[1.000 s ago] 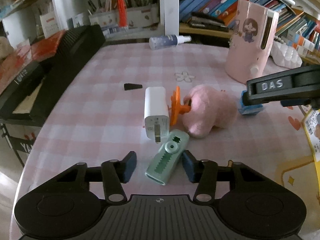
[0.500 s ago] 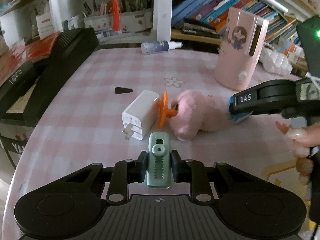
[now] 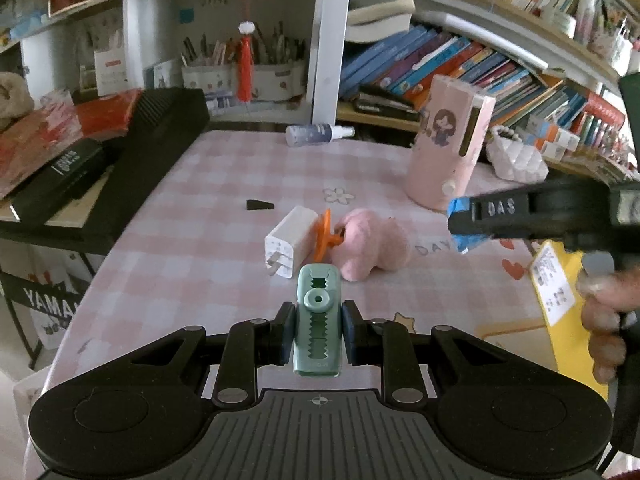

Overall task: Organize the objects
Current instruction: 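Carry the highlighter with the left tool while the right tool carries the blue item to the box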

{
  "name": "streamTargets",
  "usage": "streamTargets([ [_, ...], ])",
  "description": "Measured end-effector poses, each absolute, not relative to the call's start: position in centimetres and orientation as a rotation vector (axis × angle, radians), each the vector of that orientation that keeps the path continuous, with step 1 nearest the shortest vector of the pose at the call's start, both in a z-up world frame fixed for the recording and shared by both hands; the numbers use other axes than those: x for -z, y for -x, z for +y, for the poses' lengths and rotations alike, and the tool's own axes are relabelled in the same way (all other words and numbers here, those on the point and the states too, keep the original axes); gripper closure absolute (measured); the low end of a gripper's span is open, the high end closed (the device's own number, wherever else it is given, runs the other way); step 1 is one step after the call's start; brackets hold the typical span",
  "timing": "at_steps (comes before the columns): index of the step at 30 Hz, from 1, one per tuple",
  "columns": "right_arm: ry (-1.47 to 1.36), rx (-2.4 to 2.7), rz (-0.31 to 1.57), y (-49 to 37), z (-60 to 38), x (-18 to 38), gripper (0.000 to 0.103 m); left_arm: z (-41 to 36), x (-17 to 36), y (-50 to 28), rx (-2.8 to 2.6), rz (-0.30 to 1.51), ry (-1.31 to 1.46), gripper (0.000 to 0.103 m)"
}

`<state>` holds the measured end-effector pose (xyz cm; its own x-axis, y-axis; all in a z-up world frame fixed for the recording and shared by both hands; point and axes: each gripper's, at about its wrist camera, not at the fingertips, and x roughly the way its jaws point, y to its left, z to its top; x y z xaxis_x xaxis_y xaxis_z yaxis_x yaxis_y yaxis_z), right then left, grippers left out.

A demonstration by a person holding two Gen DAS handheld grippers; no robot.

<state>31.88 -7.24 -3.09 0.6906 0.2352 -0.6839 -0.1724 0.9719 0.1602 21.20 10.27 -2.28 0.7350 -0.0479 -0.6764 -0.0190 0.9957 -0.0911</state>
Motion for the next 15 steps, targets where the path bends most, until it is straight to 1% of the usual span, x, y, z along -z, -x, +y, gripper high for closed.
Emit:
streamTargets([
  [8, -0.015, -0.343, 0.767, -25.2, -7.2, 1.5, 0.074, 11.0, 0.7, -17.4, 0.046, 0.709, 0.1, 0.08],
  [15, -0.025, -0.306, 0.825, -19.4, -7.6, 2.8, 0.074, 10.8, 0.7, -14.0, 0.092, 0.708, 0.094, 0.08],
])
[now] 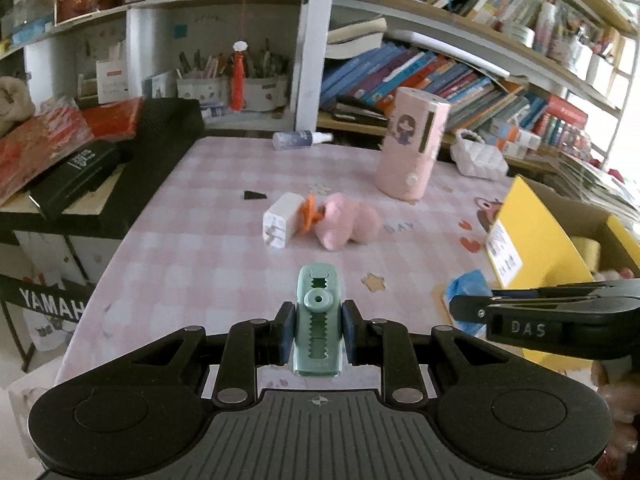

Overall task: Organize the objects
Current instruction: 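Carry the highlighter with the left tool while the right tool carries the blue item to the box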

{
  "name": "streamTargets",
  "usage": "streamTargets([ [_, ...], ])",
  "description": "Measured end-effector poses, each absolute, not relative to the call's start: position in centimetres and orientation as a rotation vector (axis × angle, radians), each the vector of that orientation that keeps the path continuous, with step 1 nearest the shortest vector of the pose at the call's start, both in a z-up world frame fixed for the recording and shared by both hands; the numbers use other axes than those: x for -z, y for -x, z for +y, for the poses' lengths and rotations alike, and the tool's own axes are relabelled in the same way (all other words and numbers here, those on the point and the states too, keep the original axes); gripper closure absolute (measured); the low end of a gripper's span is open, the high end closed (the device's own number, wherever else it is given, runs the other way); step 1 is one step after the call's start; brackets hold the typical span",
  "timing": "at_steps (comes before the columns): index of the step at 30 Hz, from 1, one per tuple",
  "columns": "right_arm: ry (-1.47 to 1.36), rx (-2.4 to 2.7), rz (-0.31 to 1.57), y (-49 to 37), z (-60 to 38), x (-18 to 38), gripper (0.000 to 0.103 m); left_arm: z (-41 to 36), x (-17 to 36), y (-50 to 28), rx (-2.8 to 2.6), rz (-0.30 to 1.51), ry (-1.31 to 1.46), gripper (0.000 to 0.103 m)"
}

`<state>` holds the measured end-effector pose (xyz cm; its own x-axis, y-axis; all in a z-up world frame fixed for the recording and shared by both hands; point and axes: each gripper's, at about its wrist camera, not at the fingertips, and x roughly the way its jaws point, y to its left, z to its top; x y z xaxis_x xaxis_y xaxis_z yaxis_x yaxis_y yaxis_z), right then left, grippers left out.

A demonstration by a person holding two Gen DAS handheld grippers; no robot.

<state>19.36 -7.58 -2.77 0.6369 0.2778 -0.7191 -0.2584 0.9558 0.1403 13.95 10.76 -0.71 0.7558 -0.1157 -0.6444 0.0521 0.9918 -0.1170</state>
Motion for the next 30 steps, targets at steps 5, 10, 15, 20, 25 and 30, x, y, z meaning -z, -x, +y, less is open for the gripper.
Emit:
streamTargets([
  [5, -0.019, -0.292, 0.816, -16.3, -7.4, 2.7, 0.074, 10.5, 0.6, -11.3, 0.119, 0.7, 0.083, 0.08],
  [10, -0.025, -0.285, 0.811, -13.5, -7.3, 2.5, 0.074, 10.6, 0.2, -8.8, 0.134, 0.693, 0.076, 0.08],
  [15, -0.044, -0.268, 0.807, -10.6, -7.5, 2.3, 0.074, 10.6, 0.1, -6.6, 0.142, 0.694, 0.062, 0.08],
  [20, -0.066, -0.233, 0.806, -8.2, -8.1, 2.2, 0.074, 10.2, -0.4, -4.8, 0.164, 0.676, 0.045, 0.08],
  [25, -0.075, -0.206, 0.808, -6.0, -8.6, 2.2, 0.074, 9.7, -0.3, -3.0, 0.184, 0.679, 0.033, 0.08],
  [30, -0.094, -0.185, 0.825, -3.8, -9.1, 2.8, 0.074, 9.3, 0.1, -1.2, 0.209, 0.695, 0.019, 0.08],
])
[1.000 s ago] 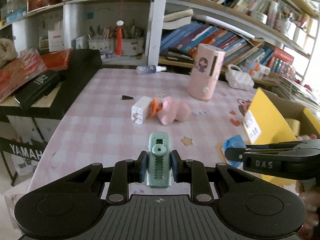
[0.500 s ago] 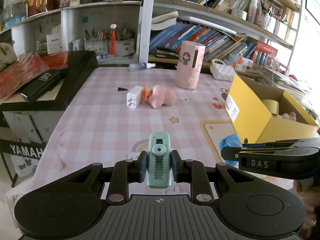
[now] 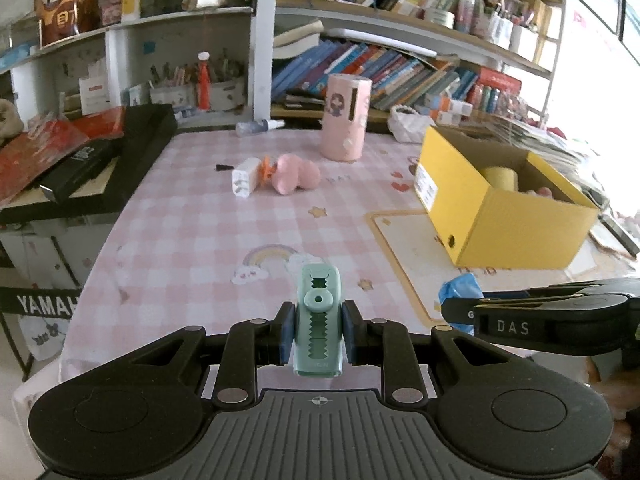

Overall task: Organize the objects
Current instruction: 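Carry the highlighter with the left tool while the right tool carries the blue item to the box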

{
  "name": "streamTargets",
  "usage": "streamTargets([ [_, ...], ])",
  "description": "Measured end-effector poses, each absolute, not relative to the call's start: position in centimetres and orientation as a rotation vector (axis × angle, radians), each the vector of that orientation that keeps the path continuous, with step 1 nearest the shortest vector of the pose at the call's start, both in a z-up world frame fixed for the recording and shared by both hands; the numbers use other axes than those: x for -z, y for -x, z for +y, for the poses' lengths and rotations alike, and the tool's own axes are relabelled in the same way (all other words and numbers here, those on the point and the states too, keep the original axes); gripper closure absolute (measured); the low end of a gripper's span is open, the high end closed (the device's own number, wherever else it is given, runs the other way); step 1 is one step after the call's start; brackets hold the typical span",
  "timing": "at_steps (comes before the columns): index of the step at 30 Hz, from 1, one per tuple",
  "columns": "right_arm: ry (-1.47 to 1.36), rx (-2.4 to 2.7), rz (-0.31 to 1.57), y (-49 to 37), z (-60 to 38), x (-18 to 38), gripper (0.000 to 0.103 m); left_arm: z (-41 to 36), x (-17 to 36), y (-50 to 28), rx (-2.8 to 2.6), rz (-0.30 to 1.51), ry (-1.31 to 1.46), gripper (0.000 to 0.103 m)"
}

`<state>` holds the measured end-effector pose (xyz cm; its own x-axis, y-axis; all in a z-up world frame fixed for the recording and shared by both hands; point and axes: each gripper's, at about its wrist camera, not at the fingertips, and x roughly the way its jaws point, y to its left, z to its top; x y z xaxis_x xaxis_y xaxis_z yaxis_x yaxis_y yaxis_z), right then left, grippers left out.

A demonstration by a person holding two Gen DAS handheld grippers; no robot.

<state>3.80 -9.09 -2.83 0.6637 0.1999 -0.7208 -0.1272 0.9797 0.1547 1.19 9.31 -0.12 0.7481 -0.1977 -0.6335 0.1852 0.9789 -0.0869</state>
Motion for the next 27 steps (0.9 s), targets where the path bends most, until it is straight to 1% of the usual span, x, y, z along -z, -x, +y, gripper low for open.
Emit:
streamTargets([
  [14, -0.166, -0.063, 0.837, 1.1, -11.7, 3.4, 0.074, 6.9, 0.4, 0.9, 0.335, 0.698, -0.03, 0.08],
  [27, -0.223, 0.122, 0.801, 3.6, -17.8, 2.7, 0.074, 0.6, 0.1, -0.4, 0.512, 0.672, -0.082, 0.08],
])
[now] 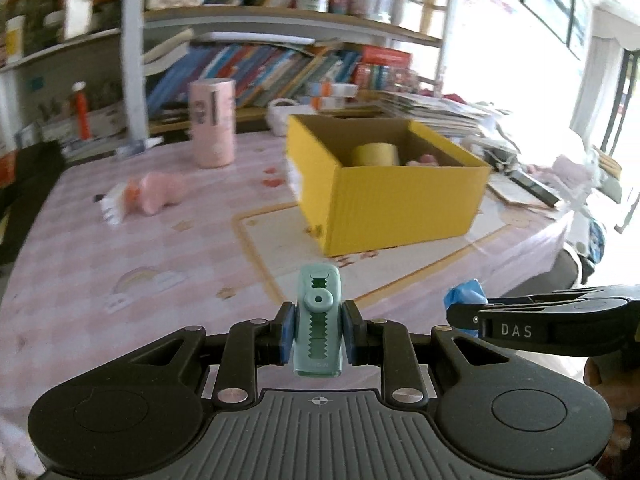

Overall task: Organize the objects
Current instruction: 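Carry the highlighter with the left tool while the right tool carries the blue item to the box, then lower the highlighter into the box and open the left tool while the right tool releases the blue item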

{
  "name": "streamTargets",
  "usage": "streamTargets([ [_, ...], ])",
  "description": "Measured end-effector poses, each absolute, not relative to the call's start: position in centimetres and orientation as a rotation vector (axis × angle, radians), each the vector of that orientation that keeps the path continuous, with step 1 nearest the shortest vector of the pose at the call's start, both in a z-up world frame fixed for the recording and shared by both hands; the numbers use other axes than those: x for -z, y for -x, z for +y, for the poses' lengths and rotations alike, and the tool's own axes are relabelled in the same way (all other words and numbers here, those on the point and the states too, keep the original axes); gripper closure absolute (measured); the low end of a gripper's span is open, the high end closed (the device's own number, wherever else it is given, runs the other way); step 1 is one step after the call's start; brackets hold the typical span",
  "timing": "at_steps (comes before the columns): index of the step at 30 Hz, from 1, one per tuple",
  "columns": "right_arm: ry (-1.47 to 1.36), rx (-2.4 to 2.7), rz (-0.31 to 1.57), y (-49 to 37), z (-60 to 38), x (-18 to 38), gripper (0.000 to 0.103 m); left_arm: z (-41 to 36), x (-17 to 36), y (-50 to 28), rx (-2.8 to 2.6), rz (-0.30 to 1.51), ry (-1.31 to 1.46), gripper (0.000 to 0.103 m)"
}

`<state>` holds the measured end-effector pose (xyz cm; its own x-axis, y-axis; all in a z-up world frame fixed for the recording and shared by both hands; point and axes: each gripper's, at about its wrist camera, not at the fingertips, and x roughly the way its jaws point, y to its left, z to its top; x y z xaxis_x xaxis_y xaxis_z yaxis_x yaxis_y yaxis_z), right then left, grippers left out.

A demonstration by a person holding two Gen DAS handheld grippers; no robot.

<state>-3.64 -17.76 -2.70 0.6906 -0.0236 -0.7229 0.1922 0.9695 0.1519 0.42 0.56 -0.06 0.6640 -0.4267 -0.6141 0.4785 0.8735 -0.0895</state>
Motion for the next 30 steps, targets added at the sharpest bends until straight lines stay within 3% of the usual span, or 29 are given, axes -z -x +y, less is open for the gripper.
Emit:
streamTargets([
  [17, -0.28, 0.192, 0.785, 1.1, -25.5, 2.2, 0.074, -6.6, -1.1, -3.2, 0.567, 0.626, -0.127, 0.08],
  [30, -0.161, 0.128, 0.549, -4.9, -30.6, -2.7, 0.074, -11.4, -3.7, -8.4, 0.486, 0.511, -0.102, 0.08],
])
